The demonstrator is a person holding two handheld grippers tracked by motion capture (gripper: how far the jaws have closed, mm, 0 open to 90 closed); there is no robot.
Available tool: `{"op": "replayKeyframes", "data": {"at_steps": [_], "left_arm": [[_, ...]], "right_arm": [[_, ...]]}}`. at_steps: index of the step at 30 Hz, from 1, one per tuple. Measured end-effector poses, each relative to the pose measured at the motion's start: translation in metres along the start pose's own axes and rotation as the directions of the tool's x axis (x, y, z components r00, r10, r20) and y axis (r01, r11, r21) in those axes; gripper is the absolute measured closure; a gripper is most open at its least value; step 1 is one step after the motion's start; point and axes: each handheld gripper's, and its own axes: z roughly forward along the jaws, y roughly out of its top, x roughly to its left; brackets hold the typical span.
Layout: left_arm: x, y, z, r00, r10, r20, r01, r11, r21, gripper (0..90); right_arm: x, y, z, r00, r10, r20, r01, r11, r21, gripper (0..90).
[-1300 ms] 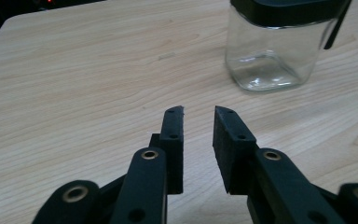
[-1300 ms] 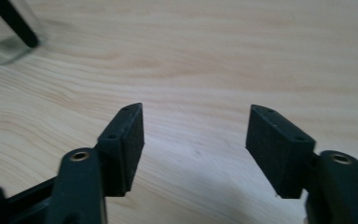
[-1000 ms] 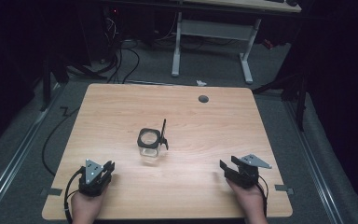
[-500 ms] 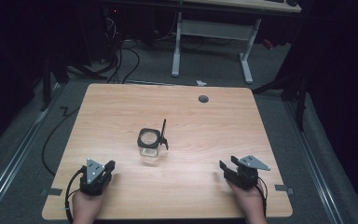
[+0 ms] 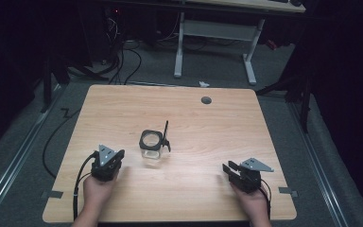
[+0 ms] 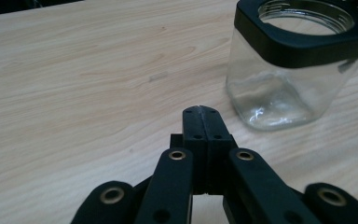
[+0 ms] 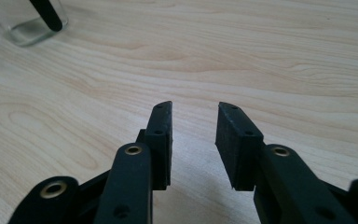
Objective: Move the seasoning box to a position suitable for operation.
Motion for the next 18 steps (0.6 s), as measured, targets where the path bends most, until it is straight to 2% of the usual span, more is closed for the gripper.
{"op": "replayKeyframes", "data": {"at_steps": [3, 8, 14, 18], "left_arm": [[-0.005, -0.001, 0.017, 1.0, -0.003, 0.004, 0.003, 0.9999, 0.014, 90.0], [-0.013, -0.003, 0.035, 0.9999, -0.004, 0.013, 0.004, 0.9997, 0.023, 90.0], [-0.02, -0.006, 0.041, 0.9996, -0.012, 0.024, 0.012, 0.9997, 0.024, 90.0], [-0.023, -0.009, 0.041, 0.9996, 0.001, 0.027, -0.002, 0.9996, 0.027, 90.0]], "right_arm": [[0.002, 0.0, 0.0, 0.9999, -0.011, -0.01, 0.011, 1.0, -0.004, 65.1], [0.002, 0.0, -0.001, 0.9997, -0.02, -0.014, 0.02, 1.0, -0.017, 63.9], [0.004, 0.0, -0.001, 0.9993, -0.033, -0.015, 0.033, 0.999, -0.014, 63.6], [0.004, 0.0, -0.001, 0.9993, -0.036, -0.013, 0.036, 0.999, -0.018, 63.6]]}}
